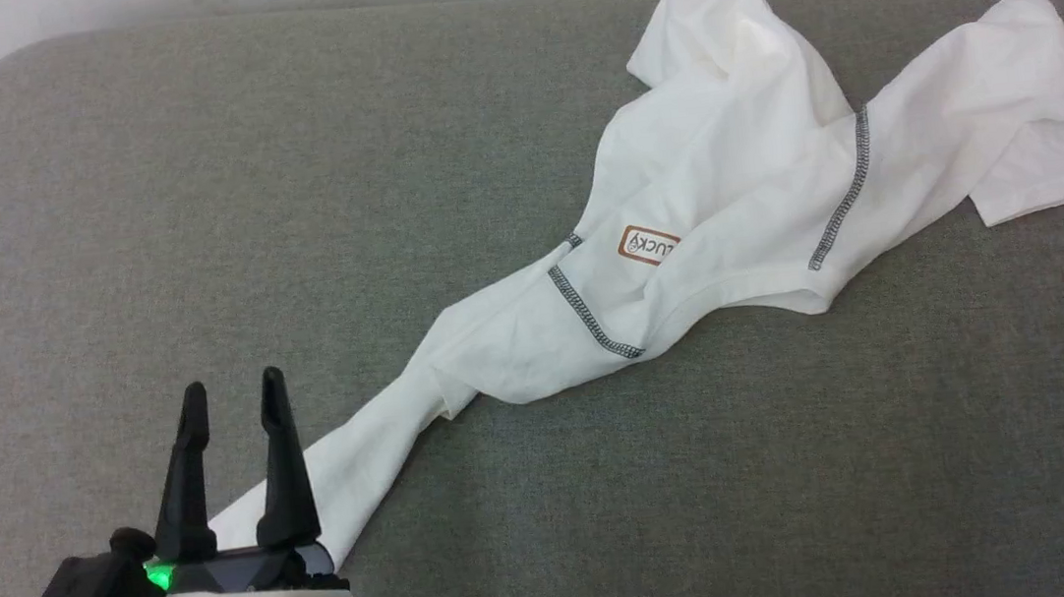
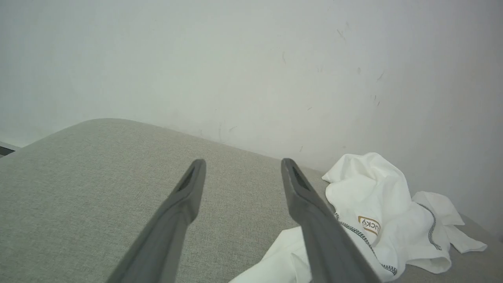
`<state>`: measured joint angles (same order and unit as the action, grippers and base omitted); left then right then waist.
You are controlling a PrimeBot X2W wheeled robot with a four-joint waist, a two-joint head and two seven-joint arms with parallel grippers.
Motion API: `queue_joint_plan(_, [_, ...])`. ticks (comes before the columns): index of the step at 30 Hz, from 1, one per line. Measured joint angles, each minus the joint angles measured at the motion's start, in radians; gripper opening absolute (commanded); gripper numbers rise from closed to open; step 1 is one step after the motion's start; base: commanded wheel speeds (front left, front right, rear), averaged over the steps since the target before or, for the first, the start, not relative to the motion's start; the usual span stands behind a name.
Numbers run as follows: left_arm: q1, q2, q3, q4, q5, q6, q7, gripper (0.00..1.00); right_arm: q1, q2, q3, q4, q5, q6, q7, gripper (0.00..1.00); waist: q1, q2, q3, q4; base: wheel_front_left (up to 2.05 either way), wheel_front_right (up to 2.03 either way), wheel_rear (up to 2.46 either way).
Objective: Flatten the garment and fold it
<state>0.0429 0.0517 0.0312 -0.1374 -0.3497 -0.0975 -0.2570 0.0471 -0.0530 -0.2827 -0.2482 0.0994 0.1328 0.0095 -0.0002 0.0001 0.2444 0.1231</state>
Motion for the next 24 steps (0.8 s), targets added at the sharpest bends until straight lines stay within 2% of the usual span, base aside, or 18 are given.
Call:
queue_joint_plan(3, [-0.006, 0.006, -0.013, 0.025, 0.015, -0.009, 0.0, 1.0, 0.031, 0.0, 0.009, 0.039, 0.018, 0.0, -0.041, 1.0, 0.0001, 0.0, -0.003, -0.014, 0.0, 0.0, 0.0])
queue_joint_plan(7, [-0.101, 0.069, -0.071, 0.073, 0.037, -0.018, 0.031, 1.0, 0.027, 0.001, 0.015, 0.062, 0.014, 0.0, -0.069, 1.0, 0.0002, 0.0, 0.011, -0.021, 0.0, 0.0, 0.0])
queue_joint_plan(14, [-0.421, 0.175, -0.262, 0.166, 0.03, -0.026, 0.215, 1.0, -0.018, 0.001, 0.024, 0.055, 0.002, 0.0, -0.072, 1.0, 0.0003, 0.0, 0.061, -0.02, 0.0, 0.0, 0.0])
queue_joint_plan(19, [-0.636, 0.192, -0.396, 0.283, -0.051, -0.026, 0.321, 1.0, -0.031, 0.0, 0.03, 0.047, -0.003, 0.0, -0.063, 1.0, 0.0004, 0.0, 0.109, -0.022, 0.0, 0.0, 0.0])
queue_joint_plan(24, [-0.778, 0.169, -0.459, 0.424, -0.114, -0.026, 0.403, 1.0, -0.047, 0.001, 0.037, 0.038, -0.005, 0.0, -0.054, 1.0, 0.0005, 0.0, 0.153, -0.029, 0.0, 0.0, 0.0])
